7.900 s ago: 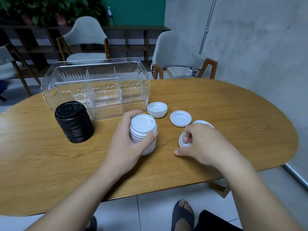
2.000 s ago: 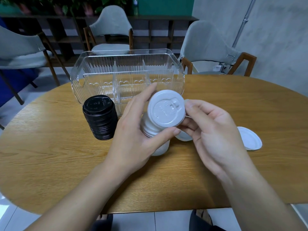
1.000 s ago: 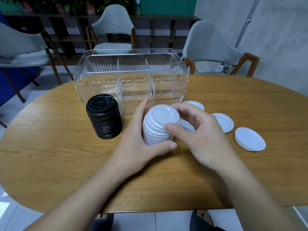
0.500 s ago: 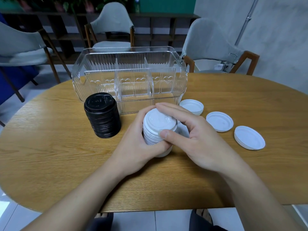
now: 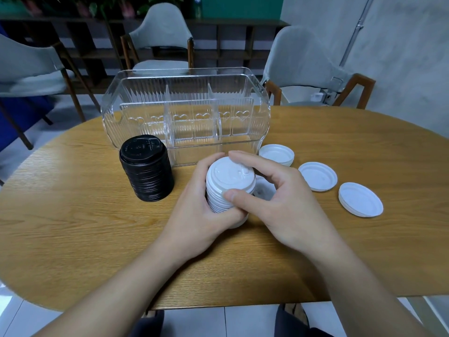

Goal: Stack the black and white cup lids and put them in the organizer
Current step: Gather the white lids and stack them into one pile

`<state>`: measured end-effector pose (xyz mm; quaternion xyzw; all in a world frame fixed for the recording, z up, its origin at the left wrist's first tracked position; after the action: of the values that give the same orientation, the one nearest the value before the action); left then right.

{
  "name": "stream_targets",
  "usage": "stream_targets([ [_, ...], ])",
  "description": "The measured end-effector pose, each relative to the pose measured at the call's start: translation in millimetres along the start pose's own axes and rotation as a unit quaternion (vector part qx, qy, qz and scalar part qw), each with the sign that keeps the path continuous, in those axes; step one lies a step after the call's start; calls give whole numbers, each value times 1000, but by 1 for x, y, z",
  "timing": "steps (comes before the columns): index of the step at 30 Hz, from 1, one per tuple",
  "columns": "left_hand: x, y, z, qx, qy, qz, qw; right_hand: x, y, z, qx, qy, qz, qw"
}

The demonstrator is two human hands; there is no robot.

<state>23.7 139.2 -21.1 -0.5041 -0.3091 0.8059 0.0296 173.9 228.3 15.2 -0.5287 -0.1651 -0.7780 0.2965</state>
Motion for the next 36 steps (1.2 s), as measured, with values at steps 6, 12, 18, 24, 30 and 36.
stream_targets([
  [6,2,0,2,-2,-14,-4,1000,-9,-3,20,-21,-15,-16,1000],
  [12,-1,-2,6,-35,-40,-17,998,-40,-6,40,-112,190,-97,970],
  [18,-1,-2,6,-39,-39,-24,998,-41,-9,20,-95,324,-65,939],
  [24,0,-3,6,-35,-48,-25,998,-43,-9,17,-121,346,-46,929],
  [30,2,-2,7,-32,-54,-21,998,-35,-5,28,-171,291,-41,940],
  [36,-1,-3,8,-23,-56,-12,998,-9,6,53,-226,-79,-30,970],
])
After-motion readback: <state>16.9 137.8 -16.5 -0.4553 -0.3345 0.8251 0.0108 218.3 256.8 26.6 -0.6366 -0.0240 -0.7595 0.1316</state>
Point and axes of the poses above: each hand's wrist, its own y-axis away from the middle knuckle, its own z-axis out of the back of the hand, x = y × z, the point moved 5 cm from there along -y, towards the middle knuckle, and after that the axes turned 13 degrees about -z, right-handed, at the moved point
